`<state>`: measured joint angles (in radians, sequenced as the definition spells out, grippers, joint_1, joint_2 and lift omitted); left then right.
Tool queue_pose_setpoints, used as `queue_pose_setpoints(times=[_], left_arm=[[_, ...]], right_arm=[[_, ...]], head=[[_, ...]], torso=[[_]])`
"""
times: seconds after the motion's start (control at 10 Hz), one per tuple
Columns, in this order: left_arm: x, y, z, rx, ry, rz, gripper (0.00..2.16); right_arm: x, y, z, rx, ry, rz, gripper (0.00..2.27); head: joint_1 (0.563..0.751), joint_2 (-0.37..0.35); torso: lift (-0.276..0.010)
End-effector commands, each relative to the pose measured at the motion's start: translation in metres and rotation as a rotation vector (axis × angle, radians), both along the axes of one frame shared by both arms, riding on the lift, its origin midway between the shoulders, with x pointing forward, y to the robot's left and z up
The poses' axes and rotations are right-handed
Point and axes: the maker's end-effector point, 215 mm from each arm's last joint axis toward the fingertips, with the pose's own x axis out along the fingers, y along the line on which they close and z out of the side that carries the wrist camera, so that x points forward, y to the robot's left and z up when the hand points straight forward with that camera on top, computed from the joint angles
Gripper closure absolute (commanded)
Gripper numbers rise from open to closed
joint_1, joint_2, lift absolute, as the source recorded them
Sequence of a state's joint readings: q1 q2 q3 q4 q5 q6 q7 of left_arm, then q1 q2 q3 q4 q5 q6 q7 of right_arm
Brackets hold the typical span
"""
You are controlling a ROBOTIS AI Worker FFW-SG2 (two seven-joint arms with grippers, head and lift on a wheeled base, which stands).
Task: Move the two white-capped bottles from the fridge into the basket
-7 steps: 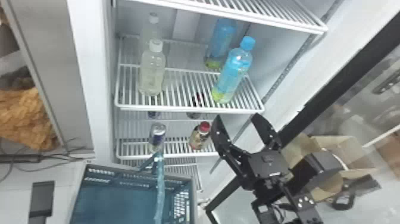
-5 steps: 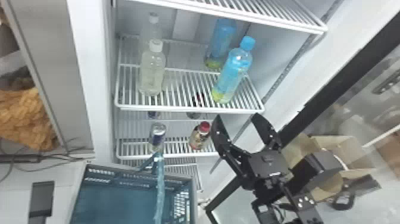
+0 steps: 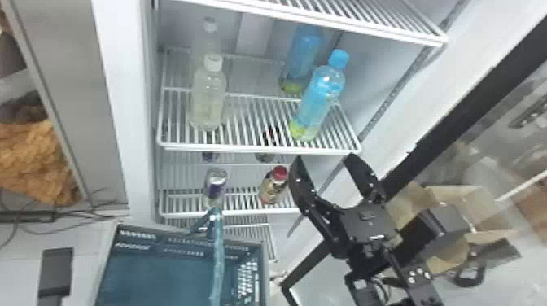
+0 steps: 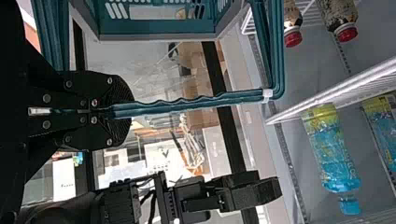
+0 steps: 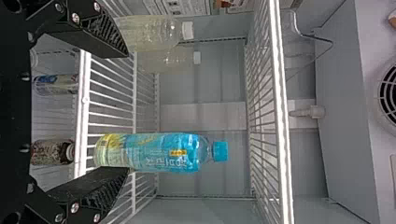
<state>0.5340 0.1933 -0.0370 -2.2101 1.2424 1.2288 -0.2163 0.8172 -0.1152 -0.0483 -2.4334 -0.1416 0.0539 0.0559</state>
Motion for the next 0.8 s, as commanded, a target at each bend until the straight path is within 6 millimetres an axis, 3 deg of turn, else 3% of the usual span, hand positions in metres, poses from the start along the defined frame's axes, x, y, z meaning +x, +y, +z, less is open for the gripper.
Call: queue_pose_setpoints(times=[0.0, 0.5, 0.7], left_arm=[[0.001, 0.0, 0.001, 0.0, -0.003, -0.001, 1.19], [0.002, -0.001, 0.003, -0.003, -0.008, -0.003, 1.19], [0.003, -0.001, 0.003, -0.003, -0.01, -0.003, 1.19]], right_arm=[[0.0, 0.001, -0.001, 0.0, 0.0, 0.004, 0.18], [0.022, 0.021, -0.016, 0.009, -0.001, 0.071, 0.18], [0.039, 0.038, -0.024, 0.009, -0.007, 0.116, 0.18]], head=[[0.695, -0.35], [0.695, -0.35], [0.695, -0.35]], torso=[[0.0], [0.0], [0.0]])
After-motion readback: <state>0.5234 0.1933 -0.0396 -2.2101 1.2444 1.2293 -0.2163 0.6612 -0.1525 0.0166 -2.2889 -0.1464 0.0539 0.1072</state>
